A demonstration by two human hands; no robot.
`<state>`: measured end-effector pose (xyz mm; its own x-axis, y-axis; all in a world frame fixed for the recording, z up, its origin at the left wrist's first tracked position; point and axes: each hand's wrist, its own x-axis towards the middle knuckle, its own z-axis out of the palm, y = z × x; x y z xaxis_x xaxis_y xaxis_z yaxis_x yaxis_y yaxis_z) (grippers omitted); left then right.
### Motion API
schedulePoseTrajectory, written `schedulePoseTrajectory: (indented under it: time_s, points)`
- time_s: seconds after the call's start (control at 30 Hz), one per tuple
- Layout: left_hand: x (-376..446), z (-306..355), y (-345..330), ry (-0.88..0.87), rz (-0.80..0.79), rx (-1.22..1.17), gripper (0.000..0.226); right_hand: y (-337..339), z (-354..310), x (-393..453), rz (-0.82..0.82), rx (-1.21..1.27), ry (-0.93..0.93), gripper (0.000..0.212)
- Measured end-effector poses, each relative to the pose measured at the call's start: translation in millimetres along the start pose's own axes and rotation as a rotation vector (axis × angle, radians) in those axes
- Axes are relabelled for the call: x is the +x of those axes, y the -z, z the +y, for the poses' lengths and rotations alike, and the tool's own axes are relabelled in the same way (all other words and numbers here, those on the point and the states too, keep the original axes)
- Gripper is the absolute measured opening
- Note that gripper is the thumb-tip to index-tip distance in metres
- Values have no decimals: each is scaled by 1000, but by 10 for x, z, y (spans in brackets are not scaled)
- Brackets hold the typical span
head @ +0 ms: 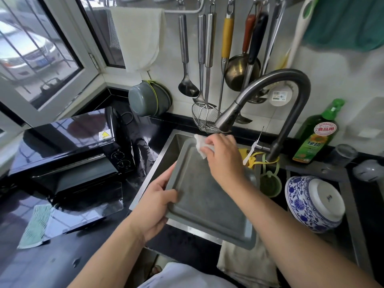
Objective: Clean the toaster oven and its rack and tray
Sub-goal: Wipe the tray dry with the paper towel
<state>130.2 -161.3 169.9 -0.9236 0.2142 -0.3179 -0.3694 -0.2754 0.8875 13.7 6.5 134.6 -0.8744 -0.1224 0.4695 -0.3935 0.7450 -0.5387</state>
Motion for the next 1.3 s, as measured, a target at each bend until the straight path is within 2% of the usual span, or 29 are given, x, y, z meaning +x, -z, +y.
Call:
schedulePoseTrajectory:
  time_s: [0.13,0.2,0.4,0.5,0.6,0.63,0.7,0.77,0.9,1.03,1.1,1.2,1.27,1.3]
  points:
    - [33,46,-26,-25,-31,6,89,-4,-179,-28,275,61,-111,8]
    - [27,35,-72,-34,-60,9,89,-8,-278,-12,315,99,-146,6]
    - [57,-48,-80,1,-108,-84,96,-3,-377,-36,89,291,50,7]
    - [117,-51,-65,23,-118,-225,78,-30,-564,-182,-2,352,80,8]
    - [108,-55,-36,38,-169,-513,42,-16,-740,-372,-100,503,-48,8]
    - [107,-62,-6,58,-157,-608,43,14,-785,-421,-175,541,-87,7]
    - [133,-81,104,86,-96,-741,70,83,-890,-537,-356,557,-98,4]
    - [173,-79,196,46,-48,-801,77,126,-978,-654,-474,483,-4,3]
    - [166,-90,188,37,83,-742,39,142,-990,-748,-542,324,177,7]
    - [138,-101,137,-67,199,-580,45,302,-813,-798,-573,120,265,12]
    - [101,-72,178,-115,208,-506,44,422,-541,-823,-608,-22,217,14]
    - [5,-56,242,-131,159,-449,43,495,-50,-748,-623,-227,1,17]
    - [-36,-81,201,-126,135,-419,43,414,70,-683,-493,-334,-45,8]
    - [-37,-104,147,-120,132,-402,42,343,7,-664,-450,-330,-28,16]
